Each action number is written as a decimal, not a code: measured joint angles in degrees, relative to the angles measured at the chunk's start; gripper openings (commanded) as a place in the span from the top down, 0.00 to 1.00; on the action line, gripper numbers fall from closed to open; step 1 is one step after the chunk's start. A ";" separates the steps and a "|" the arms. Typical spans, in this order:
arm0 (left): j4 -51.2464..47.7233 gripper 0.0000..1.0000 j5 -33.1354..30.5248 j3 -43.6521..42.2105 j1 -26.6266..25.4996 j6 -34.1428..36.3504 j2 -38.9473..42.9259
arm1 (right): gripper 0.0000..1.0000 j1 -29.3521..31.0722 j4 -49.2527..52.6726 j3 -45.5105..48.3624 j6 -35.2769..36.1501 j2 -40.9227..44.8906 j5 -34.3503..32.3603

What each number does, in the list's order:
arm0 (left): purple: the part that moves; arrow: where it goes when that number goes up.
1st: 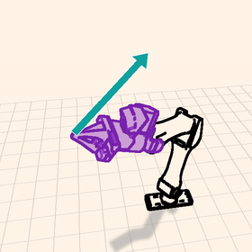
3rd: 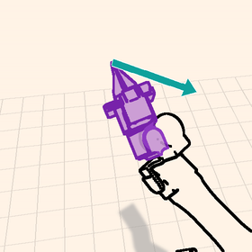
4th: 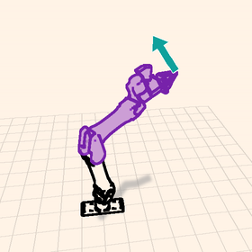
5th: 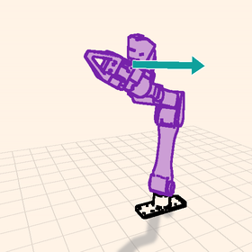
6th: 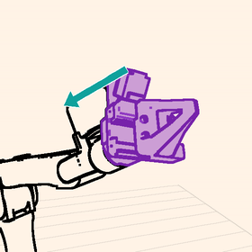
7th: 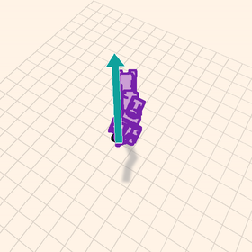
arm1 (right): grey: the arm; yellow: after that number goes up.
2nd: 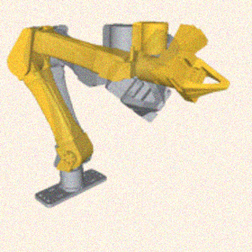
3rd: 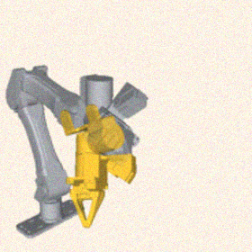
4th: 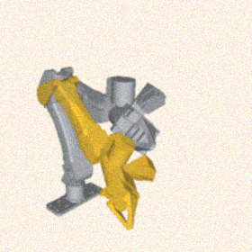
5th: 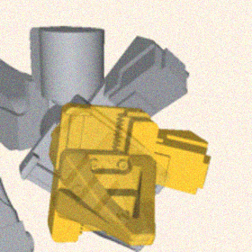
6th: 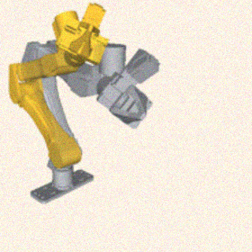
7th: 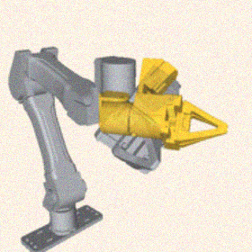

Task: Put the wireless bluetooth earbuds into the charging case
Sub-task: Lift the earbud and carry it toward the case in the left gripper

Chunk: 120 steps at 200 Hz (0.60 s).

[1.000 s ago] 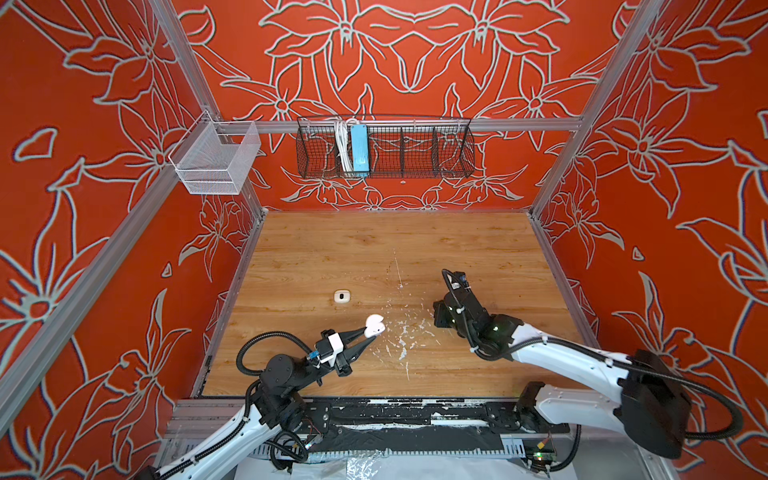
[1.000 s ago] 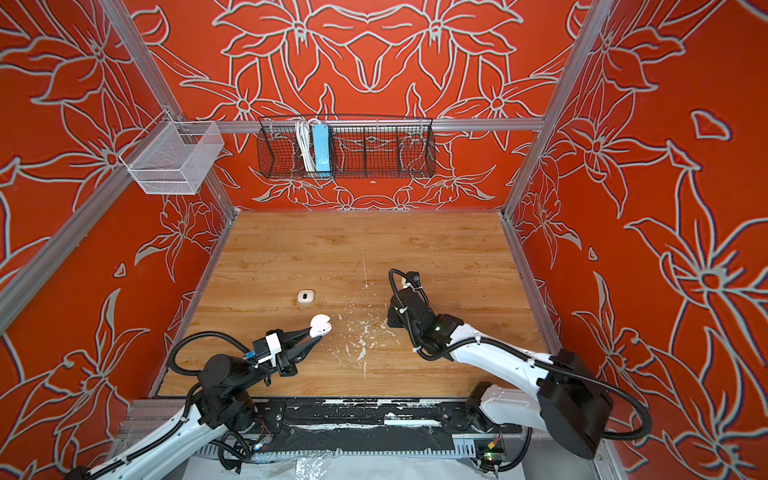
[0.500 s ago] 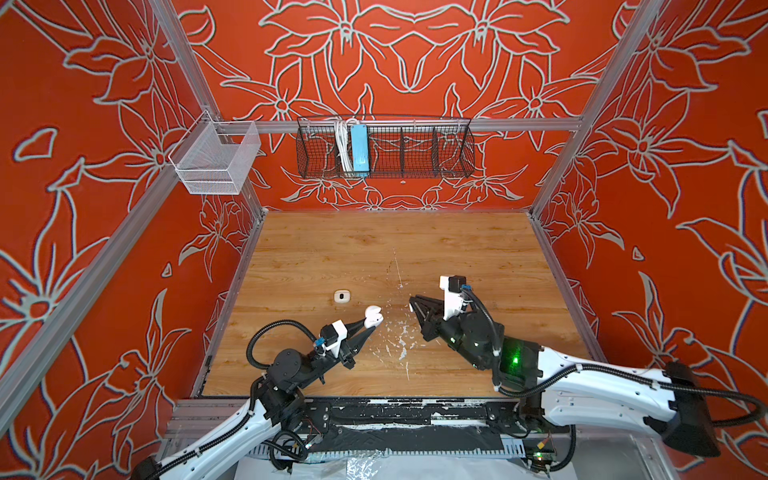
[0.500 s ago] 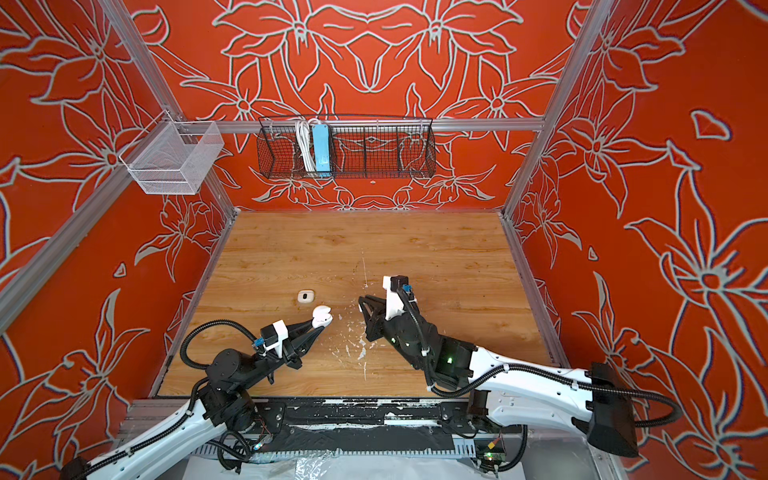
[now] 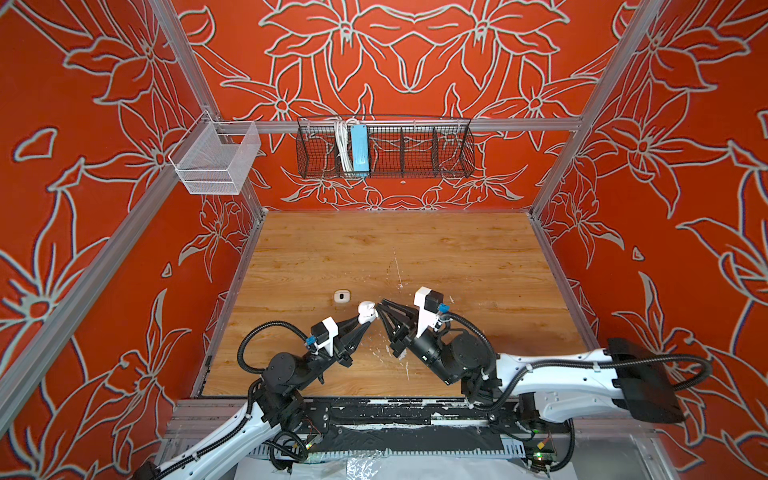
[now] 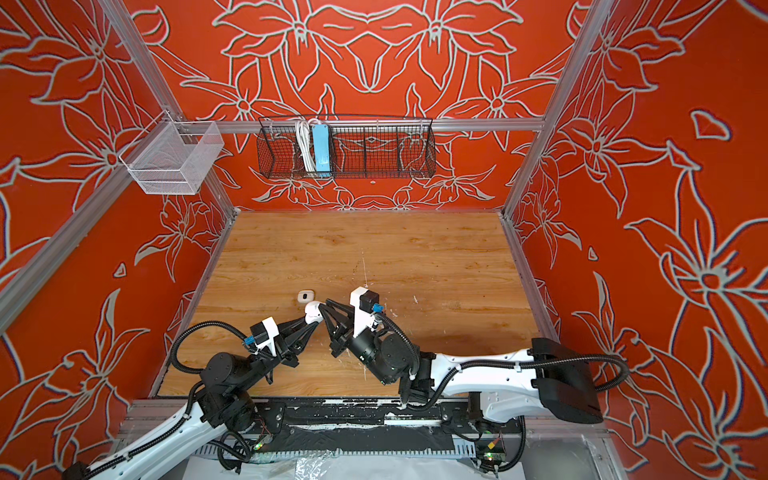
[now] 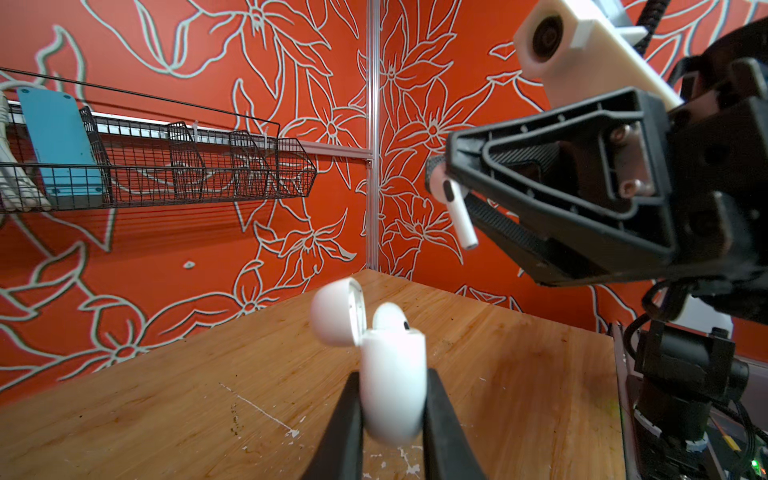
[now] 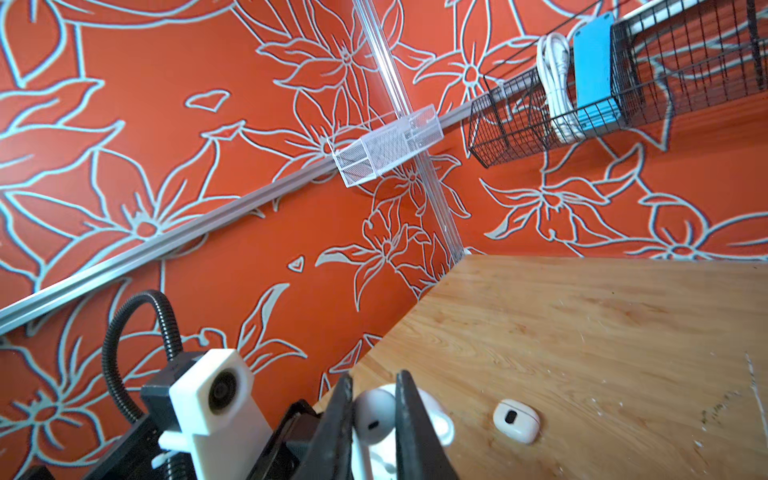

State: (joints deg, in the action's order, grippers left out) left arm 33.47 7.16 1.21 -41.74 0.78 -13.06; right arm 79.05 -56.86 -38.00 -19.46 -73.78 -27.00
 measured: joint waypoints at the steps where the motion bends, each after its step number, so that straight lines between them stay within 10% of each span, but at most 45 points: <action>1: 0.02 1.00 0.00 0.00 0.00 0.00 0.00 | 0.89 0.04 -0.33 -0.04 0.07 -0.17 -0.02; 120: -1.05 1.00 -1.60 -0.15 0.00 -1.75 5.14 | 0.90 0.22 -16.94 -1.03 2.58 -12.04 -3.19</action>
State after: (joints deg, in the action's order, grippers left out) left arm 32.42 5.56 1.06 -41.74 -0.97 -7.92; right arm 79.26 -73.80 -39.03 -16.88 -85.82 -30.20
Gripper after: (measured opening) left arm 0.208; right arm 0.179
